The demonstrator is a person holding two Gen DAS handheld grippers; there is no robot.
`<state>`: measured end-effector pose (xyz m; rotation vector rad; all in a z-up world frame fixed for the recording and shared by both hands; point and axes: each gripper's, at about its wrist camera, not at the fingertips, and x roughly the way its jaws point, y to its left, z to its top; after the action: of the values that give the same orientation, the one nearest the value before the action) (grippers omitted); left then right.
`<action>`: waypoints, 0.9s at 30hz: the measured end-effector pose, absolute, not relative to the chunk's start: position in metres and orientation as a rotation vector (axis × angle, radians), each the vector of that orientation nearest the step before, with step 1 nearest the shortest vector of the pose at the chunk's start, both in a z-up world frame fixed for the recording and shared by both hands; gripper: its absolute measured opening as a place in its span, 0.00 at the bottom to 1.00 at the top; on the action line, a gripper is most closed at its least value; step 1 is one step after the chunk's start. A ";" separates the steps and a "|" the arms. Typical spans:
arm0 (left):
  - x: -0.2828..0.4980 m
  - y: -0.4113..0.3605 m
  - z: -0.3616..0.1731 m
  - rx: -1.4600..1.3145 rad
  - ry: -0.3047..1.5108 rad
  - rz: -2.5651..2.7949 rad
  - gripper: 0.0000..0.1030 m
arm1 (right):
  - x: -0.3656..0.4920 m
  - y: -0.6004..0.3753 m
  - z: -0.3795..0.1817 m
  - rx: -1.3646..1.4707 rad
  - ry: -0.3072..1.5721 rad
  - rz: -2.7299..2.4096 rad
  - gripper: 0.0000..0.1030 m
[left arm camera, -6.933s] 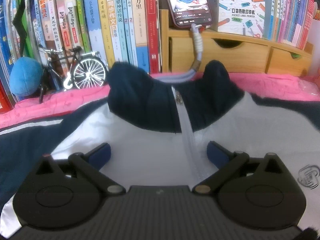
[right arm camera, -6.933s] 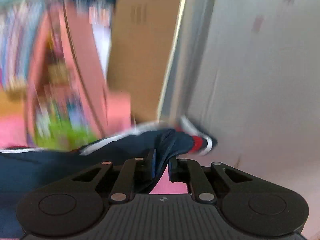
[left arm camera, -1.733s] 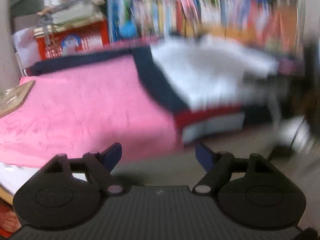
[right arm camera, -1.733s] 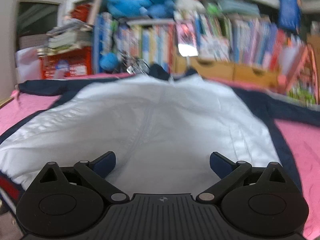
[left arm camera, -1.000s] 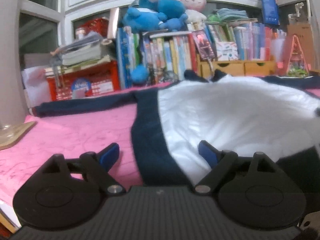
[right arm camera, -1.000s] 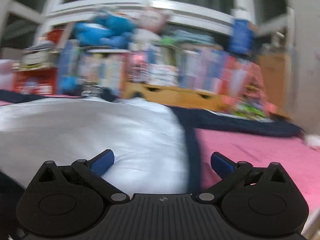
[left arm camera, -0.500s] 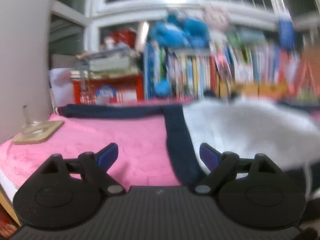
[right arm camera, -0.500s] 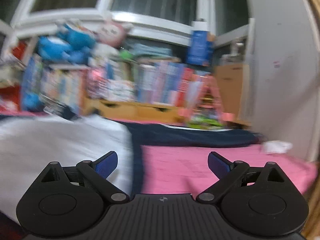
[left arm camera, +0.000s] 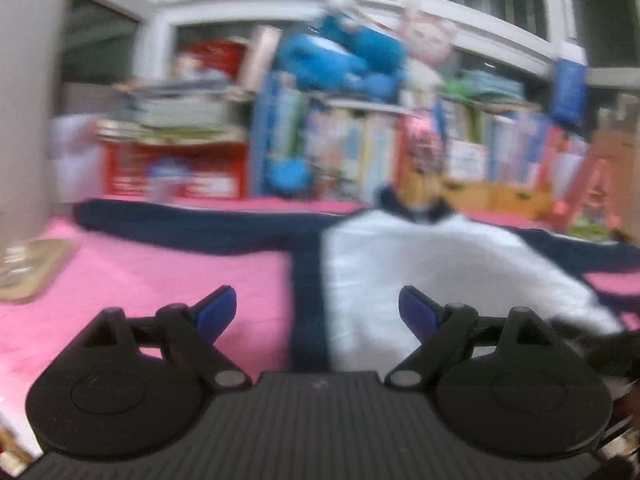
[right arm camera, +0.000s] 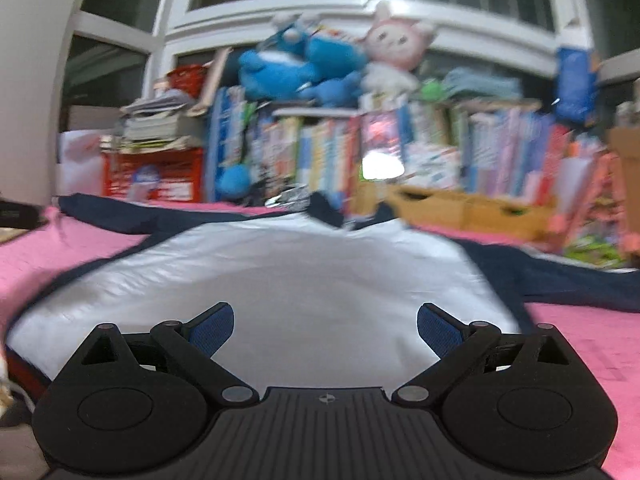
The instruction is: Fold clothes
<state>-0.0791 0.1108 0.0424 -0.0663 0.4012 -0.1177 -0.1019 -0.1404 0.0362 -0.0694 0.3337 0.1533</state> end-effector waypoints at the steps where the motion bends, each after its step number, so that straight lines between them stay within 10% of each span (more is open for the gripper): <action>1: -0.066 0.099 0.042 -0.066 0.423 -0.148 0.84 | -0.095 -0.135 0.037 -0.068 0.360 0.170 0.96; 18: 0.018 0.035 0.049 0.026 0.564 -0.267 0.71 | -0.057 -0.202 0.035 0.033 0.511 -0.193 0.93; 24: 0.104 -0.059 0.021 0.184 0.718 -0.451 0.25 | -0.052 -0.152 0.033 0.021 0.532 0.084 0.68; 27: 0.156 -0.085 0.000 0.232 0.736 -0.428 0.23 | -0.047 -0.139 0.027 0.034 0.559 0.111 0.61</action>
<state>0.1559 -0.0852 0.0004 0.2323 0.7358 -0.4276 -0.0469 -0.1388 0.0267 0.0344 0.5593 0.1110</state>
